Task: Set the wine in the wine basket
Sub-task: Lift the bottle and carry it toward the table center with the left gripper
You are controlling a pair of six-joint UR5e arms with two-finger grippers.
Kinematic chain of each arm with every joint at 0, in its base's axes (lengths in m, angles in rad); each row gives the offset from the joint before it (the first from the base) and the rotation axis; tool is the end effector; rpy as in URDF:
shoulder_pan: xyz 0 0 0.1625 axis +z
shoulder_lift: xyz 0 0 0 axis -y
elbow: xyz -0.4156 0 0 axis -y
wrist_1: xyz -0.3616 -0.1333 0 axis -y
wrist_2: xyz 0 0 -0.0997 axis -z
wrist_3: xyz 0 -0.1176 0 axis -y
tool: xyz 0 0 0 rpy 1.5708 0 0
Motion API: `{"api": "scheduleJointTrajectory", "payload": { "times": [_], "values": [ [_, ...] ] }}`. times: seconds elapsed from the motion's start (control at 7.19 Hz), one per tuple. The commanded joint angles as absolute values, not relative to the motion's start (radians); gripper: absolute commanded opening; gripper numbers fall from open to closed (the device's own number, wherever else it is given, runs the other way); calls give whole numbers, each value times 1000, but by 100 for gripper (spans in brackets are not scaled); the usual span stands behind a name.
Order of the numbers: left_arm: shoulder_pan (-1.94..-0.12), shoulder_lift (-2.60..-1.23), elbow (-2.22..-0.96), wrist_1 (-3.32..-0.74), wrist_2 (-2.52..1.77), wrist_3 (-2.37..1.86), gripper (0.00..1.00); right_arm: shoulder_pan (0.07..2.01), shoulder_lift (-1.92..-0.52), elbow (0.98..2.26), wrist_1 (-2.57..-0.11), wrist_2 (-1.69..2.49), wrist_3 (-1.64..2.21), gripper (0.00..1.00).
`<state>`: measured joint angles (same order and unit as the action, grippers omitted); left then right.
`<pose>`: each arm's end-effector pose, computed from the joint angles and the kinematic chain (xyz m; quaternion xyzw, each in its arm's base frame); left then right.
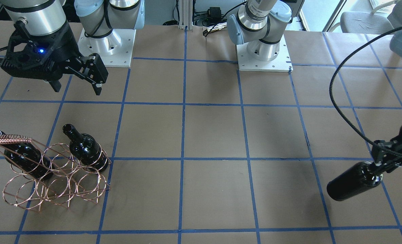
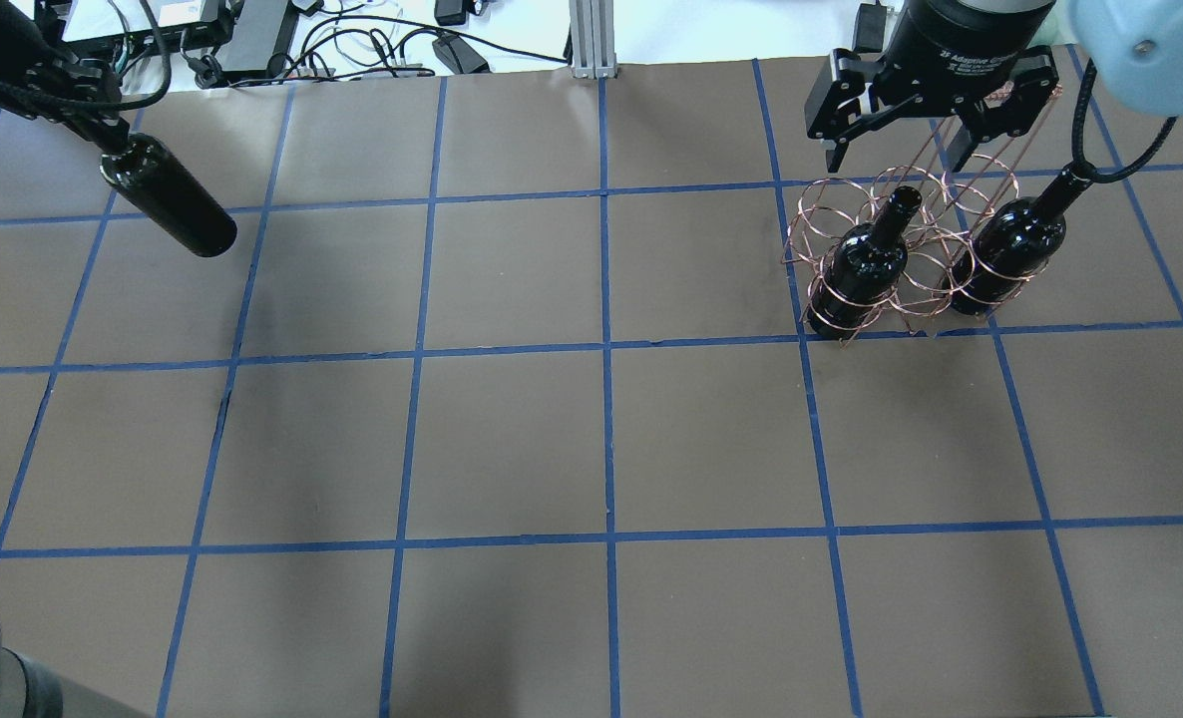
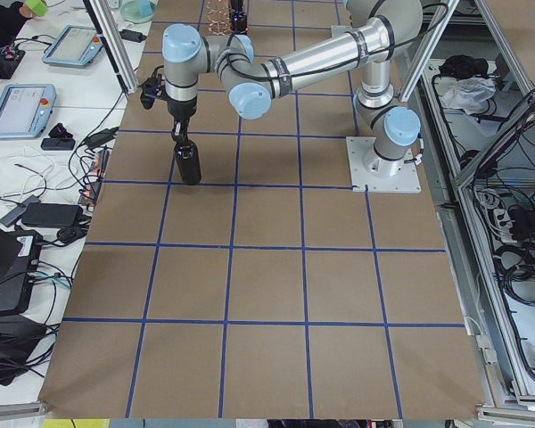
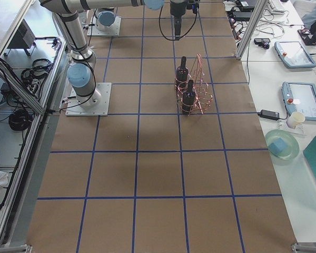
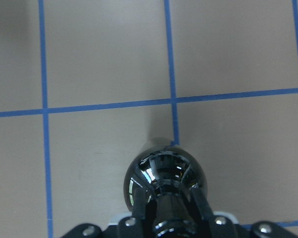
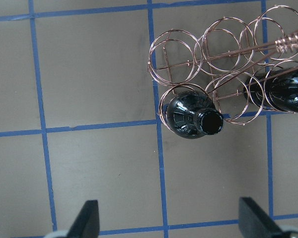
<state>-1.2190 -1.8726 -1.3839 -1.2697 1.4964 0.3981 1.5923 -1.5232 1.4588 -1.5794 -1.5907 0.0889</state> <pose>0.0742 -0.6145 0.4211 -0.0265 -0.9946 0.1000 0.0004 0.1414 -0.4857 0.4909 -0.0340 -0.9987 0.0370 0.0079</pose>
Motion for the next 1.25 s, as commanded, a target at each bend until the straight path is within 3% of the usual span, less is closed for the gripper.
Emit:
{"api": "scheduleJointTrajectory", "payload": {
  "times": [0.0, 0.56, 0.83, 1.11],
  "values": [
    [-1349, -1783, -1522, -1264, 1485, 301, 0, 1592, -1522, 1459, -1580, -1591, 89, 100],
    [-1528, -1657, -1698, -1220, 1497, 79, 0, 1594, -1522, 1459, -1580, -1594, 89, 100],
    [-1555, -1594, -1837, -1123, 1500, 61, 0, 1594, -1522, 1459, -1583, -1595, 86, 100],
    [-1569, -1563, -1882, -1114, 1502, 61, 0, 1592, -1522, 1459, -1585, -1597, 86, 100]
  ]
}}
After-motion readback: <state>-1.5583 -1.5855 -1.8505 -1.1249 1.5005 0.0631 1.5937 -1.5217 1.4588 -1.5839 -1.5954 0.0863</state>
